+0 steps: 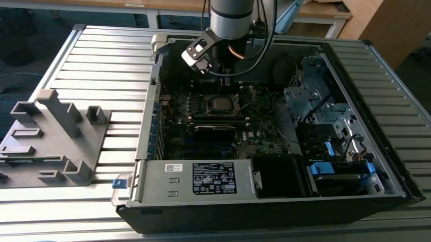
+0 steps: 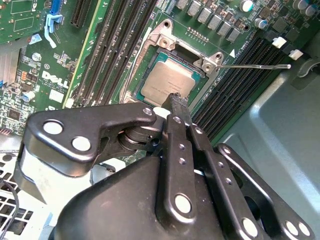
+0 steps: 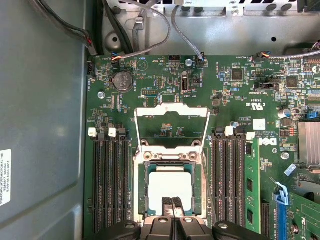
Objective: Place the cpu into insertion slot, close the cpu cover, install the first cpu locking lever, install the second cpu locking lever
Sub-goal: 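Close the cpu cover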
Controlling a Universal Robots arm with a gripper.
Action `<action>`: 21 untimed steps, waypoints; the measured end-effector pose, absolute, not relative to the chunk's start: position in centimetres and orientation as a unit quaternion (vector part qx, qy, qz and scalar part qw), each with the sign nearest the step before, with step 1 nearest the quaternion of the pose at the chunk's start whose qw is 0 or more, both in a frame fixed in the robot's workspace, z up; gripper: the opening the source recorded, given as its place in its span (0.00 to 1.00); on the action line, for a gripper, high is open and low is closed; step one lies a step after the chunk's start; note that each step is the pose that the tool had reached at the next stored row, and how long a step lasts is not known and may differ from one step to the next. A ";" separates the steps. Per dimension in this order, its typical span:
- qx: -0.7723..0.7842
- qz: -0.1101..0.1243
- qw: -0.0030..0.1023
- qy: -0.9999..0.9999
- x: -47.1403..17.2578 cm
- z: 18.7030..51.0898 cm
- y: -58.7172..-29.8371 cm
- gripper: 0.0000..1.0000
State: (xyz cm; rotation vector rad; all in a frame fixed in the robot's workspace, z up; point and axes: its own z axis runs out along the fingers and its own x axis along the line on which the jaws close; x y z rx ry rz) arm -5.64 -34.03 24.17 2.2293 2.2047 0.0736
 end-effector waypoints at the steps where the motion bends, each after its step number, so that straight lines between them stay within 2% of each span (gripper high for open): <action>1: 0.711 0.023 0.003 0.703 -5.6 24.2 -34.0 0.11; 14: 0.711 0.023 0.003 0.703 -5.6 26.4 -34.0 0.11; 21: 0.711 0.023 0.003 0.703 -5.6 26.4 -34.0 0.11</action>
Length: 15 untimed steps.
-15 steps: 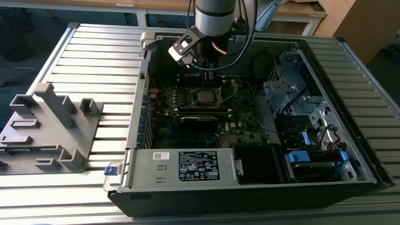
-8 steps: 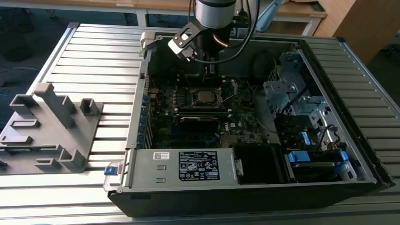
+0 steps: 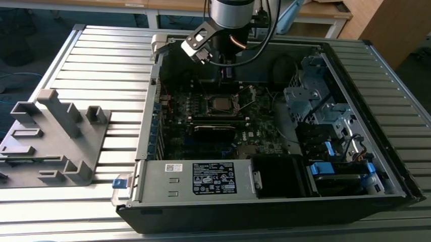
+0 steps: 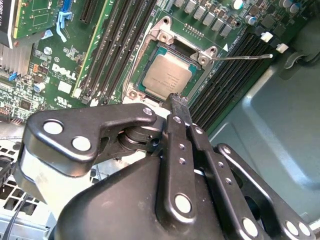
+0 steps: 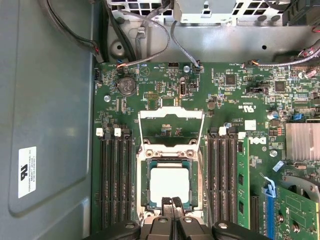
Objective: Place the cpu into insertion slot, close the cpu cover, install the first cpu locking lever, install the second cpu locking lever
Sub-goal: 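Close the cpu cover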
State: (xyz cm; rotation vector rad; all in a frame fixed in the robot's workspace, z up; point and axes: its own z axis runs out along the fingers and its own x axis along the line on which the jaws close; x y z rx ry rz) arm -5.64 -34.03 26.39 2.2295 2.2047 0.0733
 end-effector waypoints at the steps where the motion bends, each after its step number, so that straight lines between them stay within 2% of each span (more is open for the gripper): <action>1: 0.711 0.023 0.003 0.703 -5.6 26.4 -34.0 0.11; 15: 0.711 0.023 0.003 0.703 -5.2 26.4 -34.0 0.11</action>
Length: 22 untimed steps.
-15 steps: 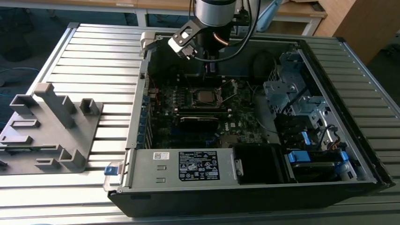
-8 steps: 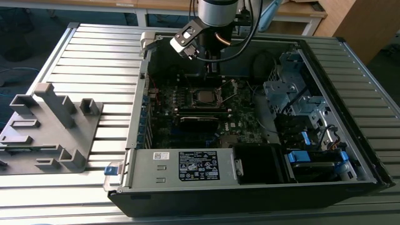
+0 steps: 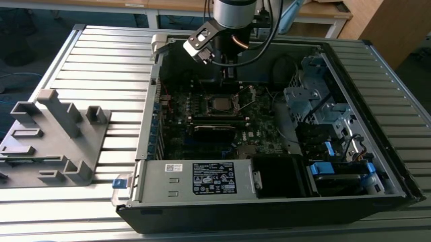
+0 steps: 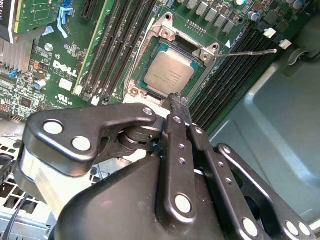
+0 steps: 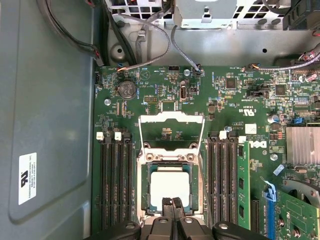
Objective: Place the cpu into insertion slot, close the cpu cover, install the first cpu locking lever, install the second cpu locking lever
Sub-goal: 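Close the cpu cover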
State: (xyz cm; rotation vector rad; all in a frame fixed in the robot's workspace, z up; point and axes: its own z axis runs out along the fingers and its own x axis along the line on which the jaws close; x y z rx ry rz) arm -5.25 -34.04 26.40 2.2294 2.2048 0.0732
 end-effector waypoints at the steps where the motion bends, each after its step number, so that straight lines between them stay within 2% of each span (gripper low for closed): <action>1: 0.711 0.023 0.003 0.703 -5.2 26.4 -34.0 0.11; 9: 0.711 0.023 0.003 0.703 -5.3 27.5 -34.0 0.11; 22: 0.711 0.023 0.003 0.703 -5.2 27.5 -34.0 0.11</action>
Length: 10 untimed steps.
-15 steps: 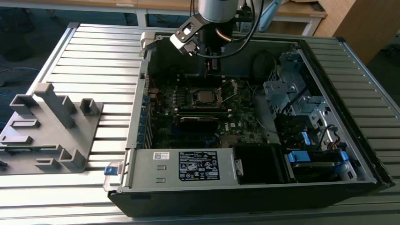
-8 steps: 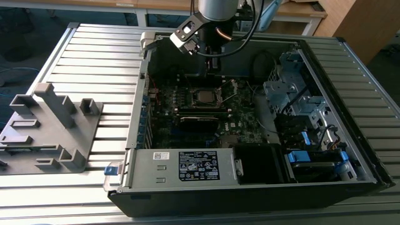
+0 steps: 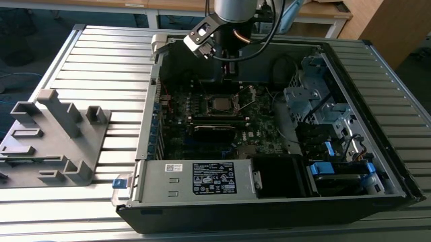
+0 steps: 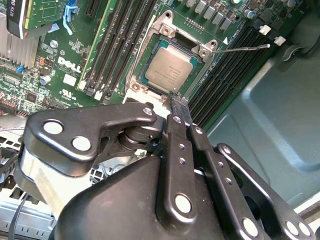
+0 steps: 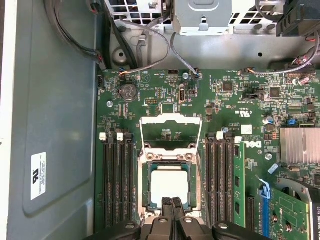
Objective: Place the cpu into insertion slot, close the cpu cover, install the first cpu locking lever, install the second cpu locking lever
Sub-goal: 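Close the cpu cover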
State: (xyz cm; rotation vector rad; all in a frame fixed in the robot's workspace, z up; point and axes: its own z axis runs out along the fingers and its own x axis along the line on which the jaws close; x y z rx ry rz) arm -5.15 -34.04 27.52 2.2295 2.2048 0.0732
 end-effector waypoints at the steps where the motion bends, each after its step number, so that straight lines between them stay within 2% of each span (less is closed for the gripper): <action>1: 0.711 0.023 0.003 0.703 -5.1 27.5 -34.0 0.11; 10: 0.711 0.023 0.003 0.703 -4.9 27.5 -34.0 0.11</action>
